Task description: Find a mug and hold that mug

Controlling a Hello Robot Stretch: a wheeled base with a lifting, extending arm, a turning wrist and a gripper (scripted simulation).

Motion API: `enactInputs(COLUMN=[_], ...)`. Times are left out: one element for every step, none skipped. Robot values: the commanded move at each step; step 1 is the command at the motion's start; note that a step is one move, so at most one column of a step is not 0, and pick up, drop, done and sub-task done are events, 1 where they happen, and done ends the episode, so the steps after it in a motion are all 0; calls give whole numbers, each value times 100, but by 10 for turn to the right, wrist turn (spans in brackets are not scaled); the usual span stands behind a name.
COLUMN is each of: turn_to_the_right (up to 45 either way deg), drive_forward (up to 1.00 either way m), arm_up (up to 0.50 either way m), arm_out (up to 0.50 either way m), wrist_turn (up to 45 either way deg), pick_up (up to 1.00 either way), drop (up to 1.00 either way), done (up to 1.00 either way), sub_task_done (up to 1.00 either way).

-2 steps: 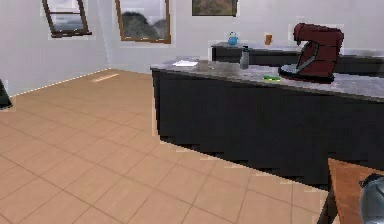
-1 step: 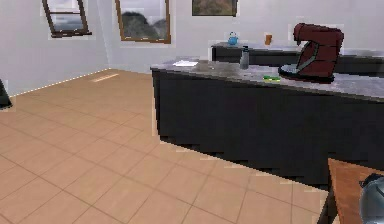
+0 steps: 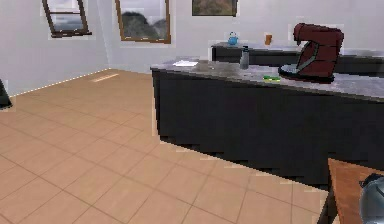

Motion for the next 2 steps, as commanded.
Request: enactInputs(turn_to_the_right=[0, 0], drive_forward=[0, 0], arm_up=[0, -30], arm_out=[0, 0], wrist_turn=[270, 0], pick_up=[0, 0], drop=[0, 0], done=[0, 0], sub_task_done=[0, 0])
